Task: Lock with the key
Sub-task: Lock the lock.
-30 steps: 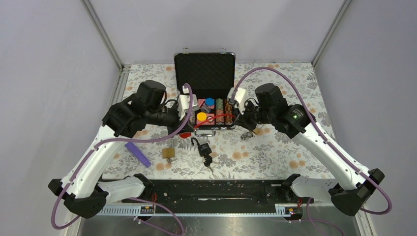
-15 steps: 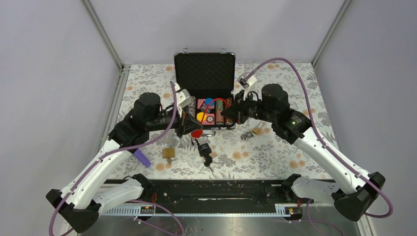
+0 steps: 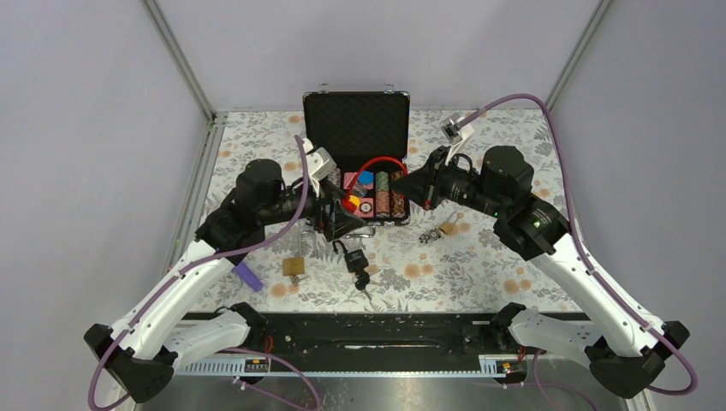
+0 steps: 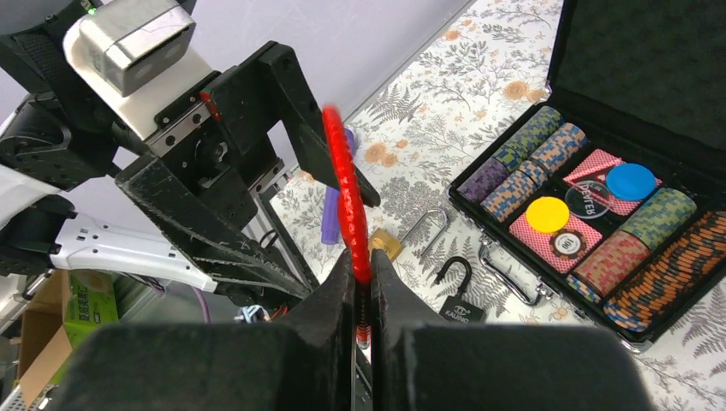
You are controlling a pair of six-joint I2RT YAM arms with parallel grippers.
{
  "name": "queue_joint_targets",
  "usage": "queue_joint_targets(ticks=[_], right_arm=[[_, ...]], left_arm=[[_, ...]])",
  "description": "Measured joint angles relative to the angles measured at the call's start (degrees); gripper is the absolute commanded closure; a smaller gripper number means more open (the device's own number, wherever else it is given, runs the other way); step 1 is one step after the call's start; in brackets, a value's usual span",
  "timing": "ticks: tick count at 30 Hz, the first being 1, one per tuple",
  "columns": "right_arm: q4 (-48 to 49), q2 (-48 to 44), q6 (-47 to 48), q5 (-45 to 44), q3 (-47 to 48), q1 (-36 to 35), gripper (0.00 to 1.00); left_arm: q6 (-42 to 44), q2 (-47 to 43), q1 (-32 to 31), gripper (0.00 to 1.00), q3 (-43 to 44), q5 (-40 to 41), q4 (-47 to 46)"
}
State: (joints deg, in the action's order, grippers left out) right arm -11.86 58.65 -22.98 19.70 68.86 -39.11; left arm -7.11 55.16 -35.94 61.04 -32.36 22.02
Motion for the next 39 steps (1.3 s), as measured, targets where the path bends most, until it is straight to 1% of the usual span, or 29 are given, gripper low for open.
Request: queue_joint_targets(ticks=[3, 7, 9, 10, 12, 14, 18, 19, 21, 25, 27, 28, 31, 32, 35, 36, 37, 39], right_arm=[[-1.84, -0.57, 1.31, -0.24, 0.87, -0.04, 1.00], [-3.17, -1.07, 2.86, 0.02, 1.29, -0.04, 1.00], [-3.30, -1.27, 3.82, 0.83, 1.40, -0.04, 1.00], [-3.39, -1.42, 4.44, 1.25, 1.44, -0.04, 1.00], [-4.02, -1.75, 5.81, 2.49, 1.64, -0.04, 1.00], [-4.59, -2.10, 6.84, 3.13, 1.79, -0.04, 1.00], [-5.53, -2.71, 8.22, 4.04, 2.49, -0.04, 1.00], [-5.55, -2.86, 8.35, 4.09, 2.62, -0.04, 1.00], [-5.60, -3.02, 8.46, 4.39, 2.84, -0.04, 1.00], [-5.60, -3.02, 8.39, 5.16, 3.28, -0.04, 1.00], [-5.57, -3.02, 8.24, 5.51, 3.28, -0.04, 1.00], [-5.55, -2.99, 8.15, 5.53, 3.28, -0.04, 1.00], [-5.44, -2.97, 7.65, 6.12, 3.28, -0.04, 1.00], [-5.44, -2.93, 7.45, 6.58, 3.28, -0.04, 1.00], [-5.42, -2.69, 6.88, 7.39, 3.28, -0.04, 1.00], [-5.42, -2.60, 6.71, 7.63, 3.28, -0.04, 1.00], [-5.42, -2.54, 6.60, 7.98, 3.28, -0.04, 1.00], [-5.42, -2.51, 6.45, 8.35, 3.28, -0.04, 1.00]], left_arm=[[0.61, 0.13, 0.26, 0.15, 0.00, 0.81, 0.79], [1.25, 0.22, 0.85, 0.14, 0.02, 0.87, 1.01], [1.25, 0.57, 1.36, 0.15, 0.02, 0.68, 0.98], [1.22, 0.92, 1.70, 0.18, 0.09, 0.11, 1.01], [1.09, 1.68, 2.64, 0.27, 0.11, -1.44, 0.87], [0.92, 2.27, 3.65, 0.40, 0.11, -3.63, 0.76], [1.44, 2.45, 4.94, 0.72, 0.11, -8.48, 0.33], [1.46, 2.45, 5.03, 0.75, 0.11, -9.68, 0.13], [1.16, 2.45, 5.16, 0.73, 0.11, -10.97, 0.00], [0.74, 2.45, 5.27, 0.46, 0.11, -13.09, -1.49], [-0.15, 2.45, 5.35, 0.38, 0.11, -13.79, -2.84], [-0.39, 2.45, 5.40, 0.37, 0.09, -14.01, -3.39], [-1.20, 2.45, 5.49, 0.36, 0.04, -14.64, -5.09], [-1.38, 2.45, 5.51, 0.38, 0.04, -14.73, -5.62], [-1.40, 2.45, 5.57, 0.51, 0.04, -15.37, -6.40], [-1.40, 2.45, 5.66, 0.52, 0.04, -15.78, -6.49], [-1.14, 2.43, 5.75, 0.52, 0.04, -16.31, -6.49], [-0.37, 2.40, 6.10, 0.47, 0.02, -17.62, -6.32]])
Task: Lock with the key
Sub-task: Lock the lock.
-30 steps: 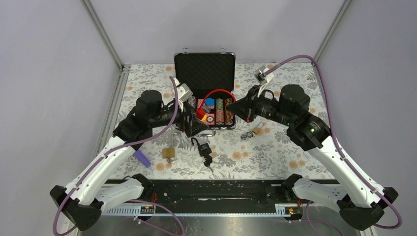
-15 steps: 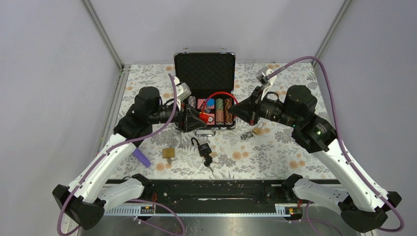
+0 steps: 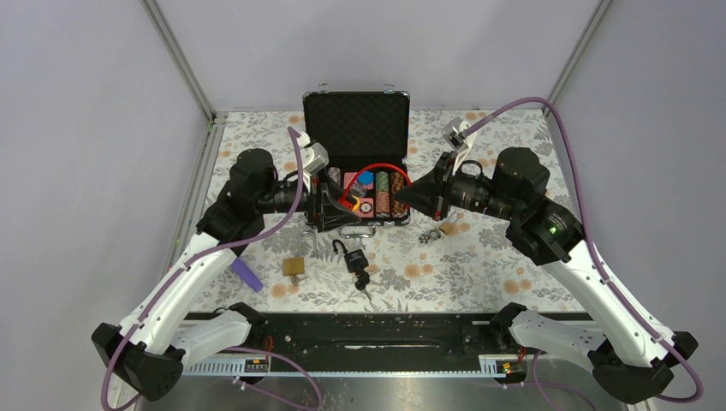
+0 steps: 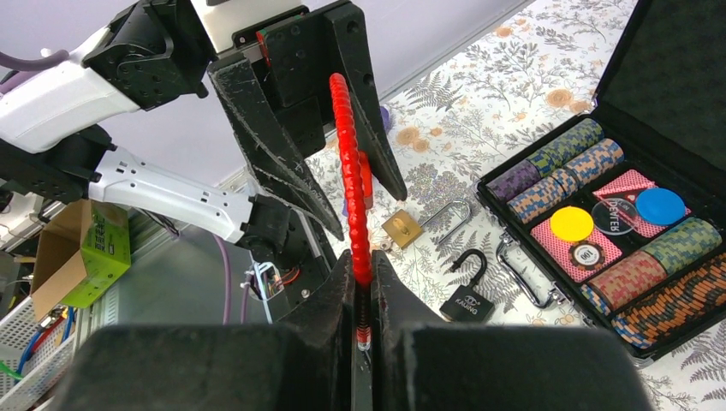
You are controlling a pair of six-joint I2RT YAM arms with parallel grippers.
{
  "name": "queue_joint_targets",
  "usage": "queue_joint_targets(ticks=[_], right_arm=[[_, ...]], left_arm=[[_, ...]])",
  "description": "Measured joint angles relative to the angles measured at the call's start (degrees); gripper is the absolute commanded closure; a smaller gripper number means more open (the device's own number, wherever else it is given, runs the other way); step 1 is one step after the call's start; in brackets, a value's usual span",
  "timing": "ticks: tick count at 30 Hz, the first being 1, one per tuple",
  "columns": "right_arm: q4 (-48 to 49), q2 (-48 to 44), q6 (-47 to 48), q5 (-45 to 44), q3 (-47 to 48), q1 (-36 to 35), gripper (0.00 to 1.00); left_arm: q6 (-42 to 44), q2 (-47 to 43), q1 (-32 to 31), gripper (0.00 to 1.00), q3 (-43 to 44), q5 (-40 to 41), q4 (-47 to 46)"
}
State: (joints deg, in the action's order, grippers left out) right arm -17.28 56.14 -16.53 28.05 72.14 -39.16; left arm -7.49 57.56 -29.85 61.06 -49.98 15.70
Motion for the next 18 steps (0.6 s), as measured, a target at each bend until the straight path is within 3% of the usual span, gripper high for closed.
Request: queue_joint_targets(ticks=[6, 15, 18], right_arm=[[0.00, 0.00, -0.22, 0.17, 0.02, 0.00, 1.00], [0.07, 0.17, -0.26, 1.88, 0.92, 0.00, 1.00], [0.28, 0.17, -0.24, 2.12, 0.96, 0.00, 1.00]], left_arm=[[5.57, -0.55, 1.64, 0.43, 0.07, -5.57, 4.85], [9.03, -0.52, 4.04, 0.63, 0.85, -12.33, 8.35], [8.66, -0.44, 4.07, 0.78, 0.85, -12.92, 8.15]])
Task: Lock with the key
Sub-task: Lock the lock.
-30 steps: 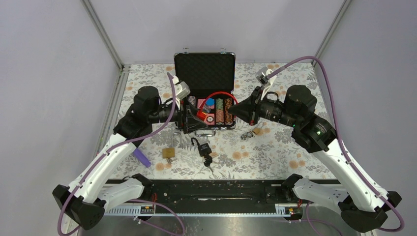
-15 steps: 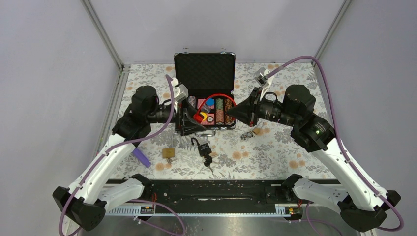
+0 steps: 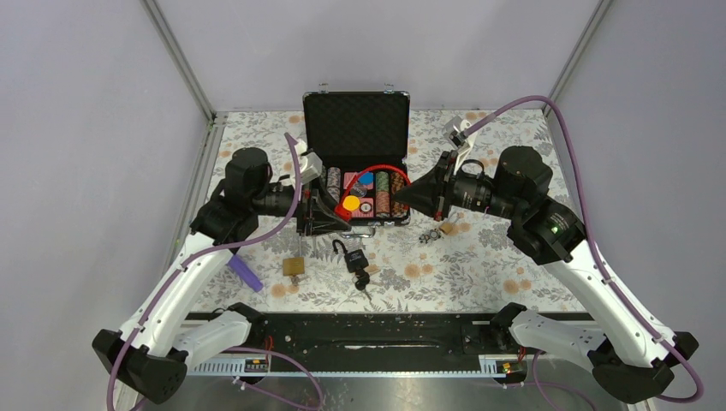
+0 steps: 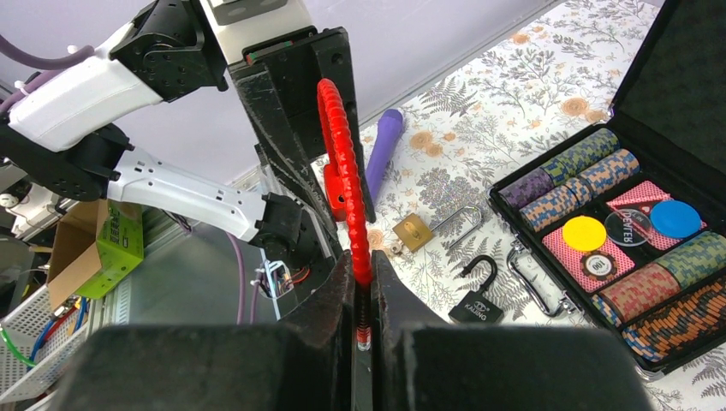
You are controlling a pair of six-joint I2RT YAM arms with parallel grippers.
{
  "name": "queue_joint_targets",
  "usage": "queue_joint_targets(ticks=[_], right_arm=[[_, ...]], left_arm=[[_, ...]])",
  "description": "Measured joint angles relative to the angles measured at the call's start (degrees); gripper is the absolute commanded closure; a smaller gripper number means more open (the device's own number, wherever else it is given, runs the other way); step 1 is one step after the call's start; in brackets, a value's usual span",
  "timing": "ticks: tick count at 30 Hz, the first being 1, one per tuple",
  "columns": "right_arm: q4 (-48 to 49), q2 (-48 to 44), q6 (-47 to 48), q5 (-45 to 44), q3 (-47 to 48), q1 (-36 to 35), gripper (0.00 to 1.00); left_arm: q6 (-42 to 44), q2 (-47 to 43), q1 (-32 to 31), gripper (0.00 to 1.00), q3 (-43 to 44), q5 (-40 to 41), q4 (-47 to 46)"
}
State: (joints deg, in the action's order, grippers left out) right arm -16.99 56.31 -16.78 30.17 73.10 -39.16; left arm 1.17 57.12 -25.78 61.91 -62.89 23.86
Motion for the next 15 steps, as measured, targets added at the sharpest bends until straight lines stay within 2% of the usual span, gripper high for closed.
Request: queue_joint_targets(ticks=[1, 4, 9, 15], right_arm=[[0.00, 0.00, 0.00, 0.02, 0.00, 0.00, 1.00], [0.15, 0.02, -0.02, 0.33, 0.00, 0.00, 1.00], [1.29, 0.22, -0.17, 0.79, 0.00, 0.00, 1.00], [10.03, 1.57, -3.61, 0.24, -3.17, -1.29, 1.00]], left_arm=[[-0.15, 0.00, 0.09, 0.86, 0.00, -0.20, -0.11], [-0.90, 0.00, 0.31, 1.00, 0.00, -0.55, -0.90], [-4.46, 0.00, 0.52, 1.00, -0.24, -0.50, -4.59], [-13.38, -1.16, 0.07, 1.00, -6.27, 0.00, -18.49]])
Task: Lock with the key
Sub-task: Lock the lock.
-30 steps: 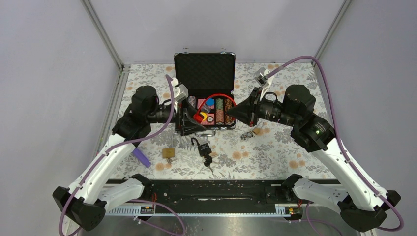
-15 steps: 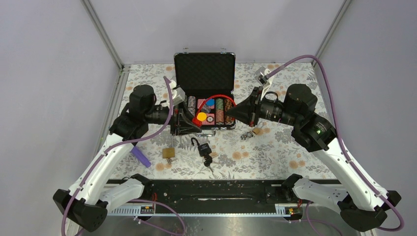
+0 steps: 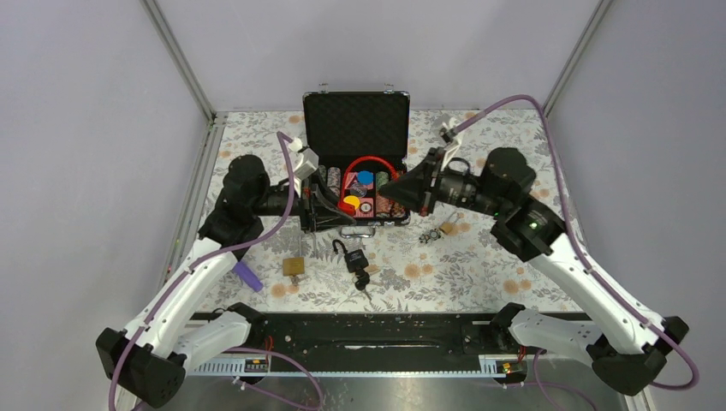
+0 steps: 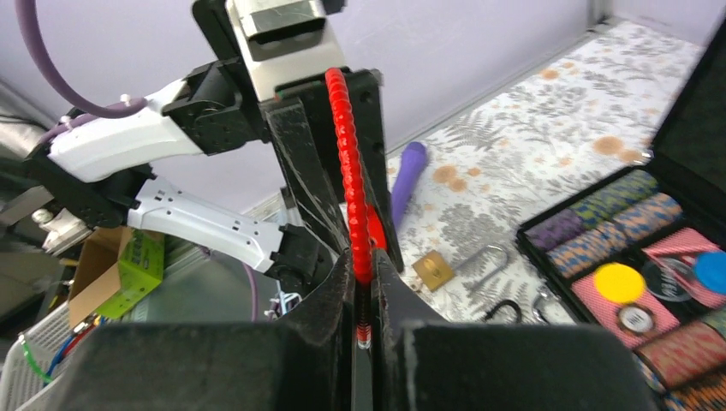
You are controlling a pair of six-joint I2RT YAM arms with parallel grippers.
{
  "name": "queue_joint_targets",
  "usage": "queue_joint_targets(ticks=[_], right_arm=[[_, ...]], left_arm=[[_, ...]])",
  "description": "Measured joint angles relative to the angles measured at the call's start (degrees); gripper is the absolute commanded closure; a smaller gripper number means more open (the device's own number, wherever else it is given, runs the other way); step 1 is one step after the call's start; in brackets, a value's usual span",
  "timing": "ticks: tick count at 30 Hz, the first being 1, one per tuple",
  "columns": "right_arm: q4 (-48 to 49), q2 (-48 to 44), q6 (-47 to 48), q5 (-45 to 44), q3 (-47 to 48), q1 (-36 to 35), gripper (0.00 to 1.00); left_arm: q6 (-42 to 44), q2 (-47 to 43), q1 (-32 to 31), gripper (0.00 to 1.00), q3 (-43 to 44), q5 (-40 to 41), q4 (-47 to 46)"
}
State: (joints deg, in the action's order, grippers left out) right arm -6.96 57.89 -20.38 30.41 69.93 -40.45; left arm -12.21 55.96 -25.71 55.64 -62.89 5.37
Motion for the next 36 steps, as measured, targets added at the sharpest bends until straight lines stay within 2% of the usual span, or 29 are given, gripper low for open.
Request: queue_joint_targets(ticks=[6, 14, 24, 36], right_arm=[[9.81, 4.61, -1.62, -4.00, -3.63, -7.28, 1.00], [16.87, 6.95, -1.53, -9.01, -4.15, -11.67, 1.00], [19.39, 9.84, -0.17, -13.03, -4.28, -14.71, 1.00], [20.35, 9.33, 2.32, -17.49, -4.98, -15.02, 1.00]], left_arm=[[3.45, -2.16, -2.91, 1.00, -2.43, 1.75, 0.48], [8.83, -2.97, -3.13, 1.00, -1.99, 2.54, 3.61], [7.65, -3.04, -3.13, 1.00, -1.99, 3.19, 1.25], [5.57, -3.15, -3.13, 1.00, -2.01, 4.00, -0.85]])
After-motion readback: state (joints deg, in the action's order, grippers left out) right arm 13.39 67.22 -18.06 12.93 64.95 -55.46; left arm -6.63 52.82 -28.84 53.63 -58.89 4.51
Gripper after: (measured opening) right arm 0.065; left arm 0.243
